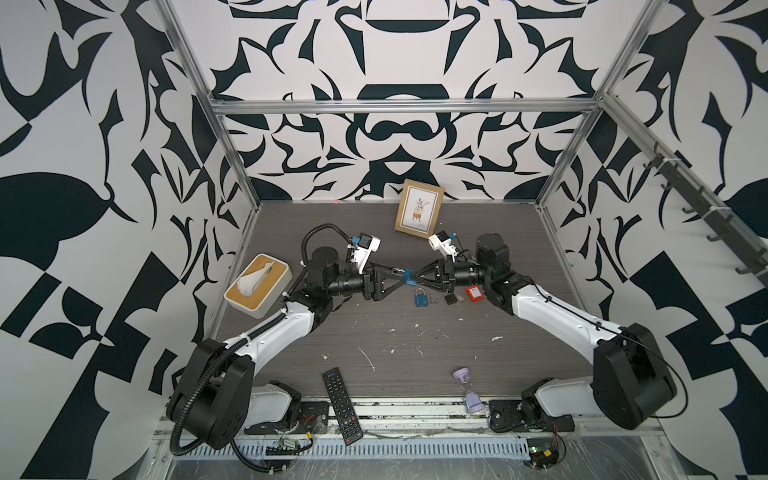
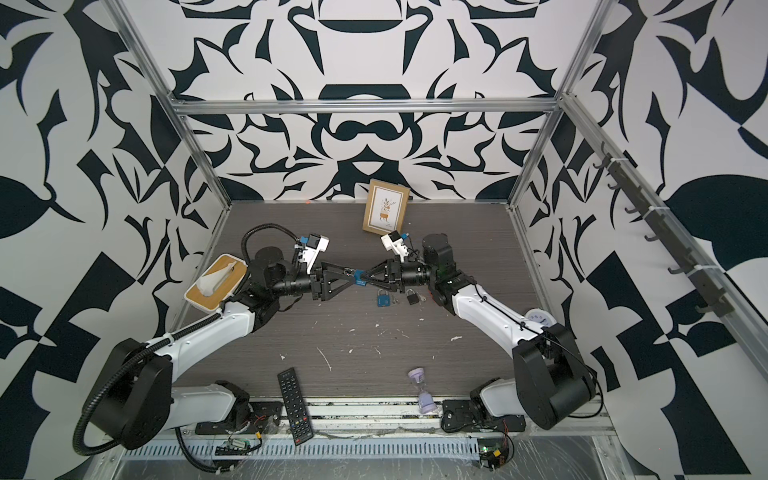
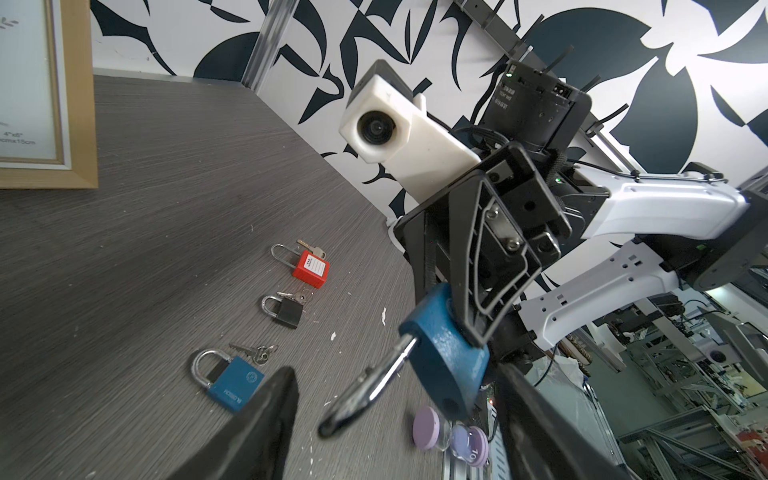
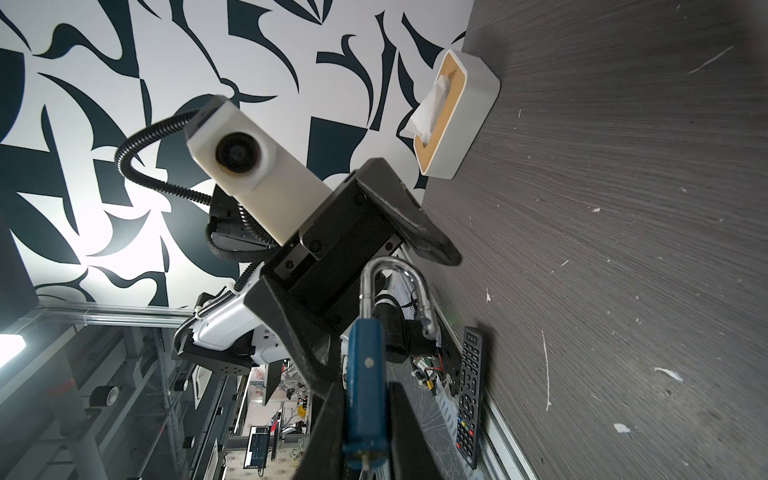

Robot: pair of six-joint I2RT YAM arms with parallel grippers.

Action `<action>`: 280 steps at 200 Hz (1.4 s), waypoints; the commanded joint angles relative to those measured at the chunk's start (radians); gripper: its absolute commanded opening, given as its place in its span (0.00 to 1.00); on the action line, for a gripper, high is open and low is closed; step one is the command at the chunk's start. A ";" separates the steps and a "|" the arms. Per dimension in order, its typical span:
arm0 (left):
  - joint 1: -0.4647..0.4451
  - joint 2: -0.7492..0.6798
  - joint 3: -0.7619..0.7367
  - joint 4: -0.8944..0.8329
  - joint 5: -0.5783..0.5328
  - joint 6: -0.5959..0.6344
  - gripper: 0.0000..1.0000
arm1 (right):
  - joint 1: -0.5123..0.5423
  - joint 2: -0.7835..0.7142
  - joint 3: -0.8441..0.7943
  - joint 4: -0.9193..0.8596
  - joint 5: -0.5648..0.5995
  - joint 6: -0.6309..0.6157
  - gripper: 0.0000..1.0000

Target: Lock with the key

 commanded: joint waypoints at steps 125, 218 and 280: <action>0.002 0.007 -0.017 0.055 0.019 -0.056 0.43 | 0.004 -0.011 0.062 -0.051 0.024 -0.135 0.00; 0.001 0.004 -0.041 0.073 0.032 -0.077 0.30 | -0.009 -0.025 0.063 -0.016 0.048 -0.125 0.00; 0.001 -0.008 -0.045 0.068 0.032 -0.085 0.26 | -0.024 -0.049 0.048 -0.006 0.057 -0.145 0.00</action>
